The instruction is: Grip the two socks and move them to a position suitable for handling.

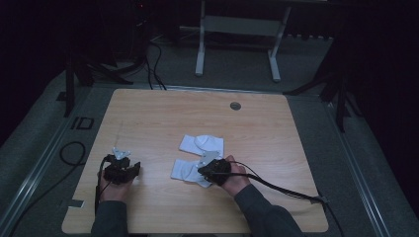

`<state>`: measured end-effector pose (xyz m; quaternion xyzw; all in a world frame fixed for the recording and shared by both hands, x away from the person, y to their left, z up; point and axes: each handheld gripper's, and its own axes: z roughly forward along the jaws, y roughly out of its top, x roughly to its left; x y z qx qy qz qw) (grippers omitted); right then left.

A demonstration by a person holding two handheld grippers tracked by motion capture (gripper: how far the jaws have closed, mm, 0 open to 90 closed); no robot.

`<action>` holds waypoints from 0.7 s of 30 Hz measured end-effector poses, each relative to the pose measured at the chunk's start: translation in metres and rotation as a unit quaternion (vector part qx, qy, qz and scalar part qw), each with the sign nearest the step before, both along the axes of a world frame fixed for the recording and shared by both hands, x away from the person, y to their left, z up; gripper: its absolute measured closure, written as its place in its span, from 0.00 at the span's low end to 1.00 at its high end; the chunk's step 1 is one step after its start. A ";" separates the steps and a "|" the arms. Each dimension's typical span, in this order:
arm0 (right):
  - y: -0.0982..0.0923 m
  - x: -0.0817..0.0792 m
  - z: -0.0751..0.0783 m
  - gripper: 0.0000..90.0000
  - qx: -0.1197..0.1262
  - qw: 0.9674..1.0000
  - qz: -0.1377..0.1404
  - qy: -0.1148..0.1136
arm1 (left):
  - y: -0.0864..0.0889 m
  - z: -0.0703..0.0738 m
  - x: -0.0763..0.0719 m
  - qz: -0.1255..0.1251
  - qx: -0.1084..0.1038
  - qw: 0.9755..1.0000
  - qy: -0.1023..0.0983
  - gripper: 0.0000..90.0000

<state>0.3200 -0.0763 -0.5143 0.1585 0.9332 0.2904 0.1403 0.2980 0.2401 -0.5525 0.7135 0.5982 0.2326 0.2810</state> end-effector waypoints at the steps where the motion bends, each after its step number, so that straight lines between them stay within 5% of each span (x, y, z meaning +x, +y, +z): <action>1: 0.004 0.001 -0.001 0.99 -0.003 1.000 0.002 0.000 | 0.000 0.000 0.000 0.000 0.000 1.000 0.000 0.63; 4: 0.009 0.002 -0.005 0.97 -0.002 1.000 0.005 0.007 | 0.000 0.000 0.000 0.000 0.000 1.000 0.001 0.63; 8: 0.013 0.006 -0.022 0.95 -0.031 0.999 -0.005 0.021 | 0.000 0.000 0.000 0.000 0.001 1.000 0.002 0.63; 21: 0.006 -0.007 -0.024 0.95 -0.047 0.998 0.015 0.034 | 0.000 -0.001 0.000 0.000 0.000 1.000 0.002 0.63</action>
